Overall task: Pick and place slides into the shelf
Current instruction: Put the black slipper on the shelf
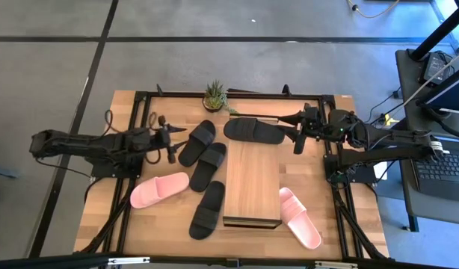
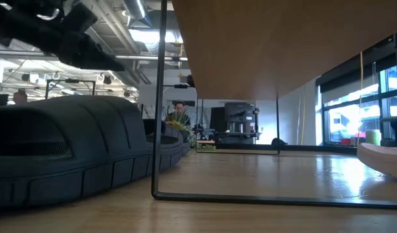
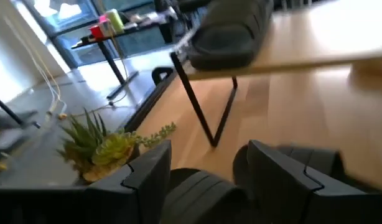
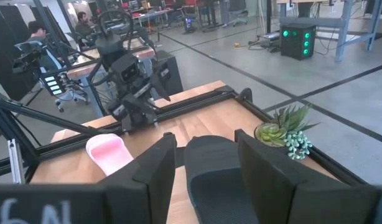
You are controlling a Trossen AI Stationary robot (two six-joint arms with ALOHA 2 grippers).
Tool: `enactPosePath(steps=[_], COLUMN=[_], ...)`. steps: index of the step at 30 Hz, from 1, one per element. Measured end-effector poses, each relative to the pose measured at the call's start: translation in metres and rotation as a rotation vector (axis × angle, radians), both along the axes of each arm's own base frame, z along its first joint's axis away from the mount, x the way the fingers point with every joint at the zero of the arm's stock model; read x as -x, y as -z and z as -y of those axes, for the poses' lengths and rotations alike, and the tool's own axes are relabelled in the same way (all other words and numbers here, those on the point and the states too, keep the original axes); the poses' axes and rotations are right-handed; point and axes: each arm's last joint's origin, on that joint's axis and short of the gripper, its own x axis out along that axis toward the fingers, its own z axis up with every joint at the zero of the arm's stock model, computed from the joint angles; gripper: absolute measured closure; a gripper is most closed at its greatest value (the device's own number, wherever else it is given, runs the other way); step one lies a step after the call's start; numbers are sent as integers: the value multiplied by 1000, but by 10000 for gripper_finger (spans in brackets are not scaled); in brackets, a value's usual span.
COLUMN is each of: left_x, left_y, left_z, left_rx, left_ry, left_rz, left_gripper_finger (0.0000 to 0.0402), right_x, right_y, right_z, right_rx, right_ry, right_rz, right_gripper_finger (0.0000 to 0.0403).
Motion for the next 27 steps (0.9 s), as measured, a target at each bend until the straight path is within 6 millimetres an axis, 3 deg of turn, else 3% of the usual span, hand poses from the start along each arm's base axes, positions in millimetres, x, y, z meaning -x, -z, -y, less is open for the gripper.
enactPosePath(steps=[9,16,22,27], left_x=[-20,-30,-39,-50], left_y=[11,29,44,49], left_z=[-2,-6,-7,-10], left_rx=[-76,-119,-183,-252], left_ry=[33,-57,-20,-68], left_rz=[-359,-493,-605,-607], left_gripper_finger=[198,198,198,198], right_x=[1,1,1,1], right_y=[4,5,5,6], right_z=[0,0,0,0], right_rx=[-7,14,26,42], right_ry=[0,-3,-5,-8], right_rz=[-38,-59,-67,-76], right_gripper_finger=[230,230,230,230])
